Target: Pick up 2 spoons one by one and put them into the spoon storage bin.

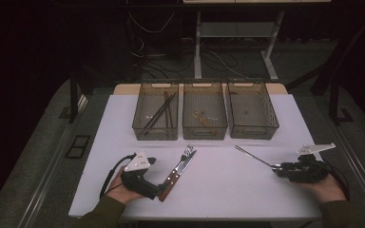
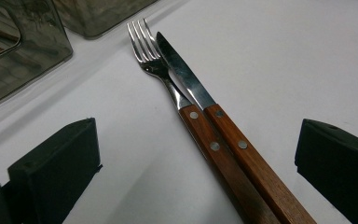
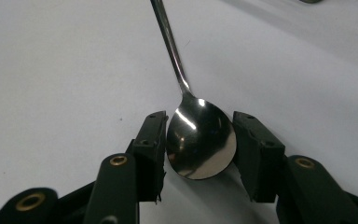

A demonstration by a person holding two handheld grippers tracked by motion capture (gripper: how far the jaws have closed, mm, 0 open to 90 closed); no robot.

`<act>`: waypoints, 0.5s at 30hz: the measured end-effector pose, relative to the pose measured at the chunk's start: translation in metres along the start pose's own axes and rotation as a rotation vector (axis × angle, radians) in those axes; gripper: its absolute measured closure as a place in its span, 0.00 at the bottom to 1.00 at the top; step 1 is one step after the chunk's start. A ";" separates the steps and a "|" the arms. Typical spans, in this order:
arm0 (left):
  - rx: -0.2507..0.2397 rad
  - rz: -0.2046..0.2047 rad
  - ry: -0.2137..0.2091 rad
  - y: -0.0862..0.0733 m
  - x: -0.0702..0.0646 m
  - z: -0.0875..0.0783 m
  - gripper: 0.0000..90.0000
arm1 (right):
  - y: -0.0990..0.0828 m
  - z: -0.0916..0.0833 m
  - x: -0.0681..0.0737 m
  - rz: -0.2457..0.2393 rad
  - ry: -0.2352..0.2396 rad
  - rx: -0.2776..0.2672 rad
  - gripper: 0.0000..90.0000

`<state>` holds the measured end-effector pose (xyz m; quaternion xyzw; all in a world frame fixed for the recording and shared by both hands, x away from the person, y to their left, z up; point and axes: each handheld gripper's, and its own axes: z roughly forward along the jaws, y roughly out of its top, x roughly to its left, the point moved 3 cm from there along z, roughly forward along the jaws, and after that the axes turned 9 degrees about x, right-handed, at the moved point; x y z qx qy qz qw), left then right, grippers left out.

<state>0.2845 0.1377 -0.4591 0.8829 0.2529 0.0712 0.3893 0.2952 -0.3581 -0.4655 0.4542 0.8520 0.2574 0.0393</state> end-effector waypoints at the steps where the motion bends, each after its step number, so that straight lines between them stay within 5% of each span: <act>1: 0.000 0.001 0.000 0.000 0.000 0.000 0.00 | 0.000 0.000 0.000 -0.003 -0.002 -0.002 0.63; 15: 0.002 0.004 0.001 0.000 -0.001 0.000 0.00 | 0.000 0.000 0.004 -0.066 -0.039 0.005 0.78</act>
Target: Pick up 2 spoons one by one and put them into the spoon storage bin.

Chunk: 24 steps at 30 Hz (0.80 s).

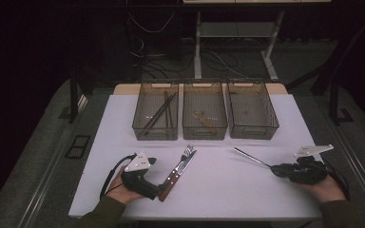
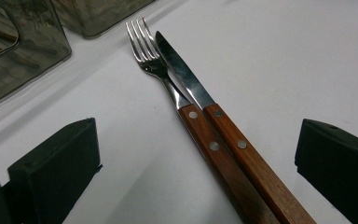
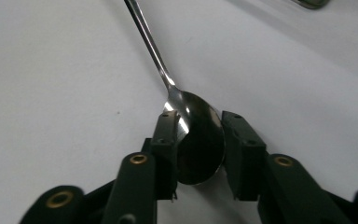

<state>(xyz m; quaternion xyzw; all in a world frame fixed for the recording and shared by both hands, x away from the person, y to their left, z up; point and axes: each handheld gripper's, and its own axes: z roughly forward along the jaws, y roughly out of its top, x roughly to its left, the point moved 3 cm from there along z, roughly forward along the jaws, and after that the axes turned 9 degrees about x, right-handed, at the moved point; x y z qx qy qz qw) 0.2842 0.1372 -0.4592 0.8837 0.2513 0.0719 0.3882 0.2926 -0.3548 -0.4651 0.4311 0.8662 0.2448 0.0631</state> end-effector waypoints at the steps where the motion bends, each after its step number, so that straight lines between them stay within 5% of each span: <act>1: 0.002 0.002 0.000 0.000 0.000 0.000 0.00 | 0.000 0.000 0.001 -0.009 0.011 0.001 0.79; 15: 0.003 0.004 0.001 0.000 0.000 0.000 0.00 | 0.000 -0.010 0.010 -0.080 0.056 -0.014 0.98; 24: 0.001 0.005 -0.001 0.000 0.000 -0.001 0.00 | 0.000 -0.011 0.012 -0.082 0.064 -0.010 0.99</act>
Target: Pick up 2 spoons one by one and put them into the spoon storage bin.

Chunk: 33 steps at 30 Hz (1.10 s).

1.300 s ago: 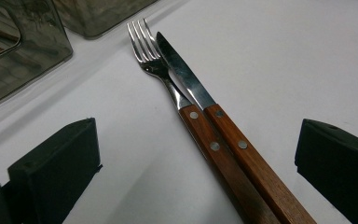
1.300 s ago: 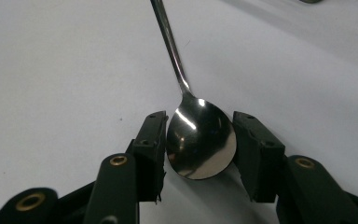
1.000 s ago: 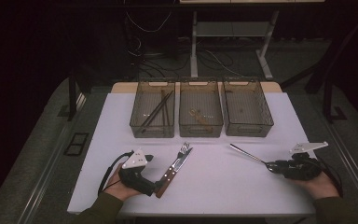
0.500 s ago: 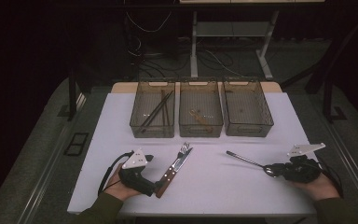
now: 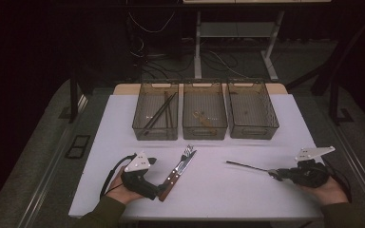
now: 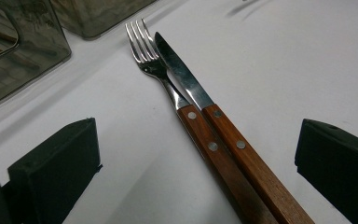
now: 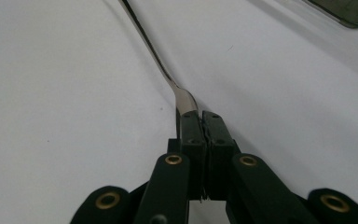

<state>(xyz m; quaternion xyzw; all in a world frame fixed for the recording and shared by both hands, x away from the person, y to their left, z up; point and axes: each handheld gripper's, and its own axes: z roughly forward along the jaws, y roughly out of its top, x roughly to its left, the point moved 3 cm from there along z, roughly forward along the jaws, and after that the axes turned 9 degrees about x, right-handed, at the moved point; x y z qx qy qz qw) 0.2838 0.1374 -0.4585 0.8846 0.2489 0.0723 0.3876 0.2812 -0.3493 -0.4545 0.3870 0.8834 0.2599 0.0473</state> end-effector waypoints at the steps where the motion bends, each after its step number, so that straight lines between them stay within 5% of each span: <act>1: -0.002 -0.001 -0.001 0.000 0.000 0.000 0.00 | 0.000 0.000 0.000 0.004 0.008 -0.007 0.99; 12: 0.001 0.001 -0.004 0.000 0.000 0.001 0.00 | 0.014 -0.011 0.001 0.030 -0.021 -0.091 0.98; 33: -0.001 -0.001 -0.007 0.000 0.000 0.001 0.00 | 0.055 -0.020 0.006 0.118 -0.096 -0.159 0.98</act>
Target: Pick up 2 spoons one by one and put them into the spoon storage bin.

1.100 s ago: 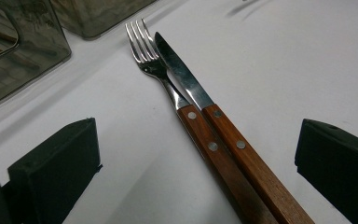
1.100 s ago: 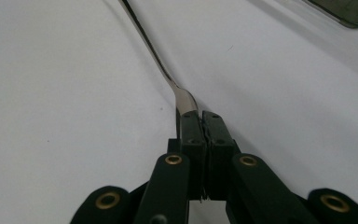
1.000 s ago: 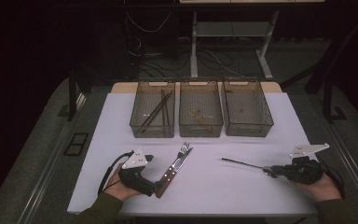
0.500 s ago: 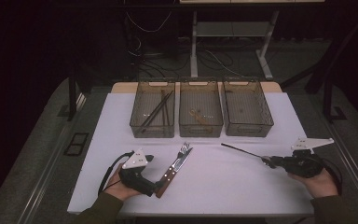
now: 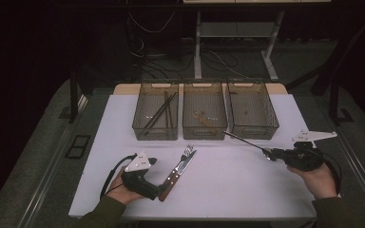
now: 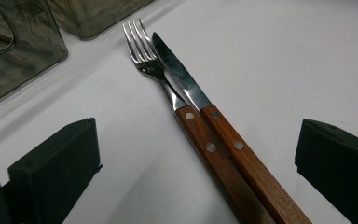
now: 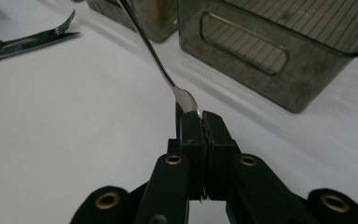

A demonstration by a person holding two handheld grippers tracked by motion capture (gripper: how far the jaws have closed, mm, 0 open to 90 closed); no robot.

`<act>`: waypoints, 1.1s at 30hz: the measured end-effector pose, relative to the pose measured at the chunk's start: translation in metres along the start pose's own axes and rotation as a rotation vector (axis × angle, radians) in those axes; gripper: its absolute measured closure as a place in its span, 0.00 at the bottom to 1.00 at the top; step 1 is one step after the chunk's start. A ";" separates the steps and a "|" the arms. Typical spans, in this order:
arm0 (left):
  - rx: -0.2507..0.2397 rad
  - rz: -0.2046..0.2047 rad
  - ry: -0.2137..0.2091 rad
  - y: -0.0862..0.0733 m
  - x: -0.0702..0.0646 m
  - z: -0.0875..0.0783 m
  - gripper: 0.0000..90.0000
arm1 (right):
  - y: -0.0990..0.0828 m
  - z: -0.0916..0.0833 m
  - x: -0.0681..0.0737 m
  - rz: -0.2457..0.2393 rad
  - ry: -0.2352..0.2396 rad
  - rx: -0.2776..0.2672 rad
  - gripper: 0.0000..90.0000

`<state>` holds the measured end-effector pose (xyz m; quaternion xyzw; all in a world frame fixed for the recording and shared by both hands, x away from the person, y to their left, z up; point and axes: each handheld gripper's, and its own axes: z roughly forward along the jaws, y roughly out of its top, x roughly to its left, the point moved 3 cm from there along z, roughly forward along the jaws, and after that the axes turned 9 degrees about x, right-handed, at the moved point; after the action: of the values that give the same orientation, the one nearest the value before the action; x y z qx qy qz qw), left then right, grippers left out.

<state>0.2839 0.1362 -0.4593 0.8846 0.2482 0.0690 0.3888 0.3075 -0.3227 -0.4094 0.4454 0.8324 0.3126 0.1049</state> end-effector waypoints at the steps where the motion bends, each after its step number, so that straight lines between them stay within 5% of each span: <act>1: 0.000 0.001 -0.001 0.000 0.000 0.000 0.00 | 0.002 0.000 0.001 0.001 -0.004 -0.005 0.98; 12: -0.009 -0.008 -0.007 0.000 -0.001 0.001 0.00 | 0.029 0.002 0.003 0.033 -0.012 -0.043 0.98; 33: -0.020 -0.005 -0.011 0.001 -0.003 0.000 0.00 | 0.091 0.040 0.025 0.059 -0.052 -0.051 0.98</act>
<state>0.2817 0.1346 -0.4582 0.8803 0.2478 0.0656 0.3992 0.3727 -0.2484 -0.3818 0.4748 0.8077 0.3250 0.1285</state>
